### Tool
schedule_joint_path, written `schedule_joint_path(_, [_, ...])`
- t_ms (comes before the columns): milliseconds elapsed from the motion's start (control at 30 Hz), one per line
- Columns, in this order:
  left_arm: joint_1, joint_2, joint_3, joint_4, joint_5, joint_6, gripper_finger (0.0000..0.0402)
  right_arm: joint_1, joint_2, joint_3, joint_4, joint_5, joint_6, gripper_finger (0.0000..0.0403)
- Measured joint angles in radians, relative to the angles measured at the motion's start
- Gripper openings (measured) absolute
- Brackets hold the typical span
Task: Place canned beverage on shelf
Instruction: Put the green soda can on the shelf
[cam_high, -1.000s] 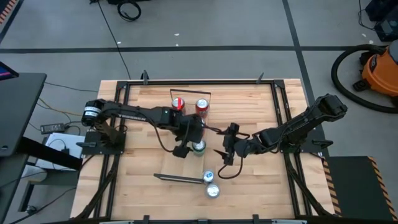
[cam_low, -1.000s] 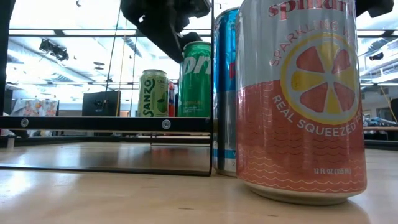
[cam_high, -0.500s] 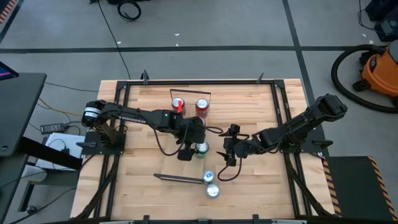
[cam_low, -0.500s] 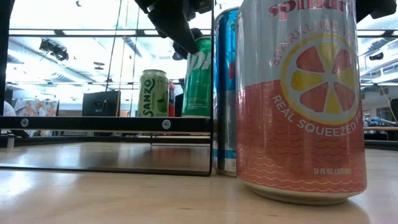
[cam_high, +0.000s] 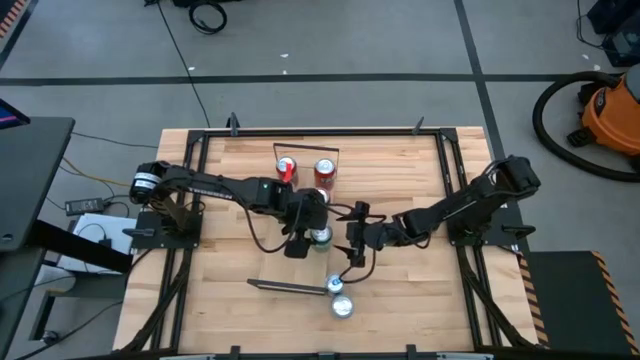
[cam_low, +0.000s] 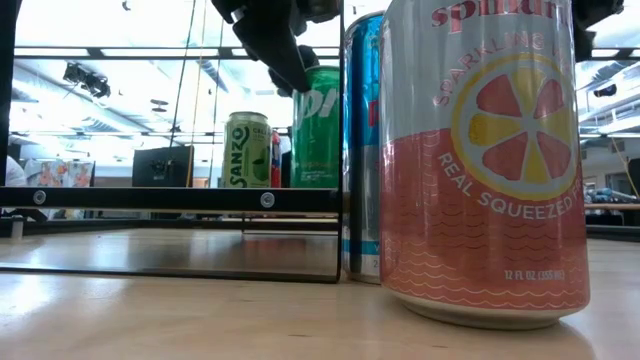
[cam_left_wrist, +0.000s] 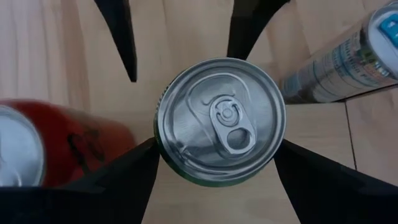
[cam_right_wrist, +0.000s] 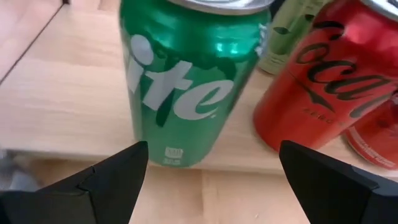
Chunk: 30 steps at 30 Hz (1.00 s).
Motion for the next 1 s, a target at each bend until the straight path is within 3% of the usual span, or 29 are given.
schedule_joint_path(400, [-0.016, -0.006, 0.0, -0.018, -0.086, 0.056, 0.037, -0.086, 0.011, 0.0, 0.057, -0.048, -0.002, 0.0374])
schedule_joint_path(767, [-0.016, -0.021, 0.0, 0.022, -0.105, 0.093, 0.0373, -0.101, 0.011, 0.0, 0.068, -0.055, 0.005, 0.0374])
schedule_joint_path(1000, [-0.027, -0.022, 0.0, 0.055, -0.083, 0.16, 0.0373, -0.087, -0.035, 0.0, -0.012, -0.049, 0.035, 0.0374])
